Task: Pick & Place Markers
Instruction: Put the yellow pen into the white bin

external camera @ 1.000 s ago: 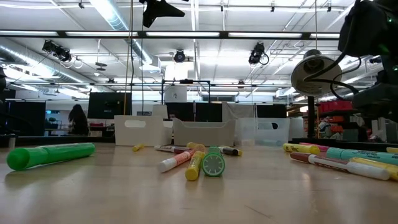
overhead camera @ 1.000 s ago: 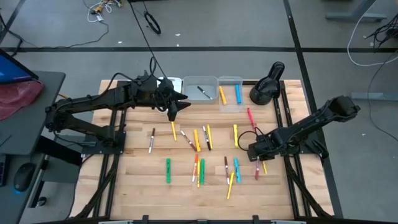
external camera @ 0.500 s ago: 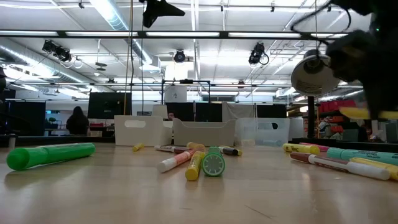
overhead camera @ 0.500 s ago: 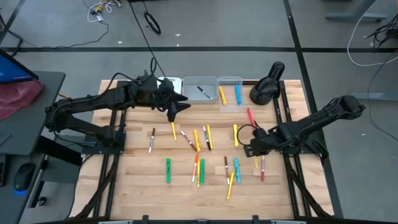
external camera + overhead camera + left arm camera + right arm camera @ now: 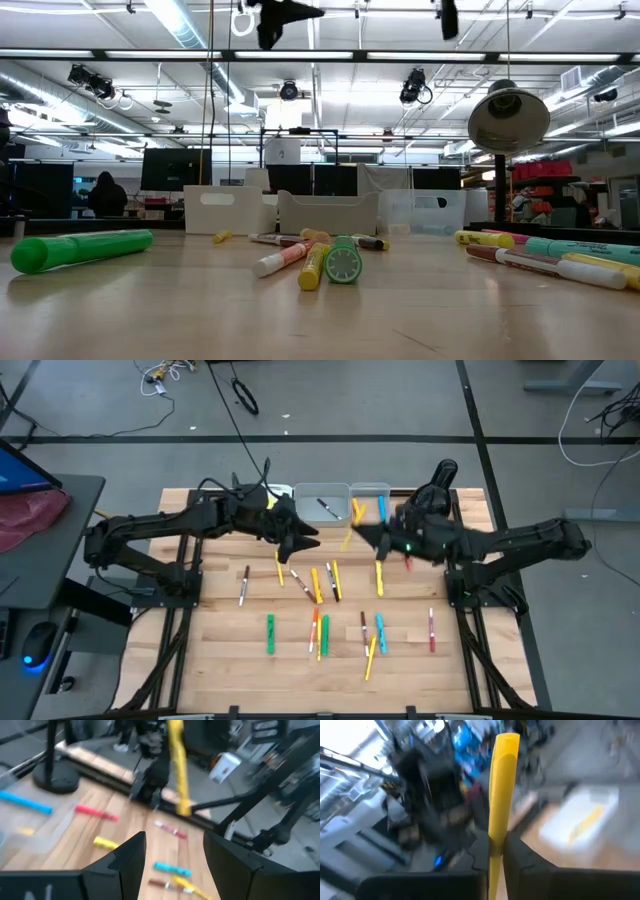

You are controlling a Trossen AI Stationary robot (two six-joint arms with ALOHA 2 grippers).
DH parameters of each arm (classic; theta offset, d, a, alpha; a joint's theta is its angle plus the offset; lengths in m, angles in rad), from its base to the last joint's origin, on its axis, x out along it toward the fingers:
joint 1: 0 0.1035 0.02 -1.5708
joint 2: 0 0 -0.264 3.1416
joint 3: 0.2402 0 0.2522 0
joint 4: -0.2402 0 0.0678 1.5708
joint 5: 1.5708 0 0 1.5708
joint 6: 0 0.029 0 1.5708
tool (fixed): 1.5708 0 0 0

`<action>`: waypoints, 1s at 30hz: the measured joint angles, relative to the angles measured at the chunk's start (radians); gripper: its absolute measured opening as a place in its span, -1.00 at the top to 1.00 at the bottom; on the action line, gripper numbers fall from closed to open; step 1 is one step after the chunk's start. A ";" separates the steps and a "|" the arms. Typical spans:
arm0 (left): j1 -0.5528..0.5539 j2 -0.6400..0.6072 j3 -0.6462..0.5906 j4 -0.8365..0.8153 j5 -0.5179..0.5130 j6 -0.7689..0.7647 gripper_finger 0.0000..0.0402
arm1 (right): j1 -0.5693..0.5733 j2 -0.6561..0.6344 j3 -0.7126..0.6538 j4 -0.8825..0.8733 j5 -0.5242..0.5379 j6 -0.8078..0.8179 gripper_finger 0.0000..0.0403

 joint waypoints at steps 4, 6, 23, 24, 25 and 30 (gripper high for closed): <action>-0.004 0.043 0.000 0.152 0.007 -0.021 -0.02 | -0.059 0.053 0.112 -0.052 -0.031 -0.122 0.91; -0.004 0.060 0.000 0.212 -0.002 -0.027 -0.02 | -0.076 0.083 0.145 -0.049 -0.070 -0.143 0.91; -0.005 0.103 0.000 0.254 -0.081 -0.006 0.71 | -0.085 0.143 0.167 -0.045 -0.133 -0.145 0.81; -0.005 0.103 0.000 0.252 -0.075 -0.005 0.82 | -0.085 0.143 0.167 -0.049 -0.134 -0.145 0.77; -0.004 0.103 0.000 0.247 -0.067 -0.006 0.84 | -0.085 0.143 0.167 -0.057 -0.134 -0.146 0.73; 0.053 0.042 0.001 0.002 -0.133 -0.107 0.84 | -0.092 0.105 0.166 -0.200 -0.152 -0.114 0.50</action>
